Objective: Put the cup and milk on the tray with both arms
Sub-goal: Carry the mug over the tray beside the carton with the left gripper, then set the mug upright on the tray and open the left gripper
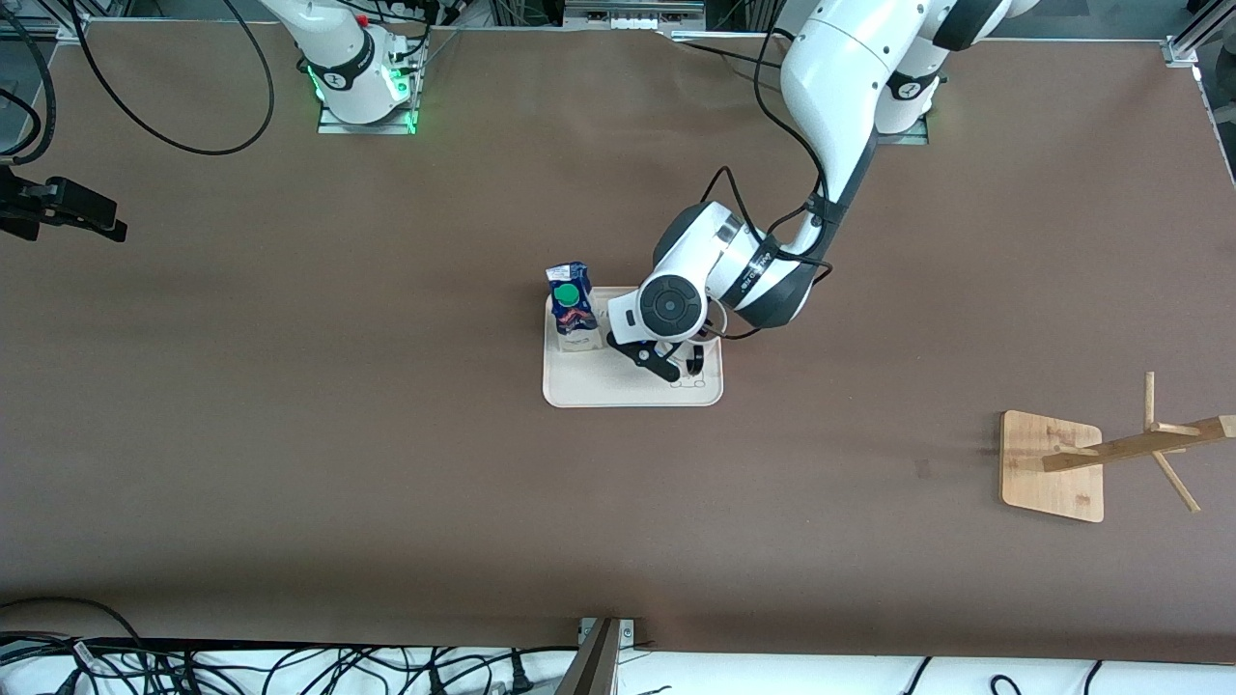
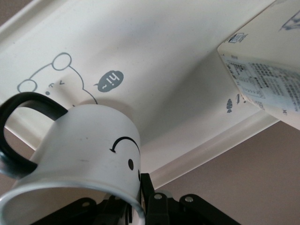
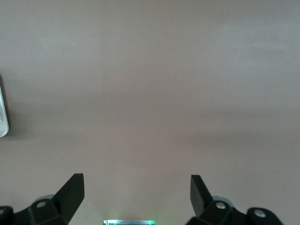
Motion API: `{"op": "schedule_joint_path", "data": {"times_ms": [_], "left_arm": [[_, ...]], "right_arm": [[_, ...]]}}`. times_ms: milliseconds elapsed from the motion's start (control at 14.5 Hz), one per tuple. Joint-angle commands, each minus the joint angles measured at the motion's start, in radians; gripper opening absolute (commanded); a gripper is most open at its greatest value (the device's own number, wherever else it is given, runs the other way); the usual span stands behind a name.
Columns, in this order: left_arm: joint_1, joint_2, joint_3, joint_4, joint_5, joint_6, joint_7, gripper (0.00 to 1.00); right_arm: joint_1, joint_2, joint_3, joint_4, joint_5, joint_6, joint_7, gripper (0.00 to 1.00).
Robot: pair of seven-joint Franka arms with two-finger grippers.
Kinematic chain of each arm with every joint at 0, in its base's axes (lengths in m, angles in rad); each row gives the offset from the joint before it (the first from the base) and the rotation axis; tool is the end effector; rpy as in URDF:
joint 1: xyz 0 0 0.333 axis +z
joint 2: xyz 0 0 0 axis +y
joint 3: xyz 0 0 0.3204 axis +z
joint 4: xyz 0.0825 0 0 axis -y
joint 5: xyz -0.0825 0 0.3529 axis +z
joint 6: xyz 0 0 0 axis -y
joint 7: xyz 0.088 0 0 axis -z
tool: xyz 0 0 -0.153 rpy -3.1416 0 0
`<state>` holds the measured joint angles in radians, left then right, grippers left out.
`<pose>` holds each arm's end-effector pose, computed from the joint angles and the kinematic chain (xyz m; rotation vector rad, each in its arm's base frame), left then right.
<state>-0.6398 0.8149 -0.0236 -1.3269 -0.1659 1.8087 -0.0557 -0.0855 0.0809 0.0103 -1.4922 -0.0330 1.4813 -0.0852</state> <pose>0.5130 -0.4244 0.2000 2.9360 -0.8075 -0.5719 0.5329 -0.0457 0.5670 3.1134 0.0133 -0.1466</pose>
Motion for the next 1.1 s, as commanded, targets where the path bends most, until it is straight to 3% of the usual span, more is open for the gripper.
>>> {"op": "schedule_joint_path", "data": {"times_ms": [0,69,138,206,619,1032], "left_arm": [[-0.012,0.02,0.021,0.037,-0.023,0.0,0.019,0.0],[-0.014,0.02,0.028,0.037,-0.023,0.0,0.02,0.01],[-0.014,0.02,0.028,0.035,-0.023,0.003,0.022,0.23],[-0.012,0.02,0.03,0.031,-0.021,0.011,0.025,0.99],[-0.009,-0.023,0.028,0.021,-0.037,0.015,0.03,1.0],[0.09,-0.313,0.059,-0.035,-0.041,-0.129,0.031,1.0]], "right_arm": [[-0.013,-0.01,0.016,-0.01,-0.015,0.007,-0.021,1.0],[-0.014,-0.009,0.016,-0.01,-0.013,0.007,-0.022,1.0],[-0.013,-0.009,0.016,-0.01,-0.013,0.007,-0.031,1.0],[-0.013,-0.009,0.016,-0.01,-0.013,0.007,-0.034,1.0],[-0.013,-0.009,0.016,-0.01,-0.011,0.005,-0.034,1.0],[-0.013,-0.009,0.016,-0.01,-0.011,0.005,-0.036,1.0]]}}
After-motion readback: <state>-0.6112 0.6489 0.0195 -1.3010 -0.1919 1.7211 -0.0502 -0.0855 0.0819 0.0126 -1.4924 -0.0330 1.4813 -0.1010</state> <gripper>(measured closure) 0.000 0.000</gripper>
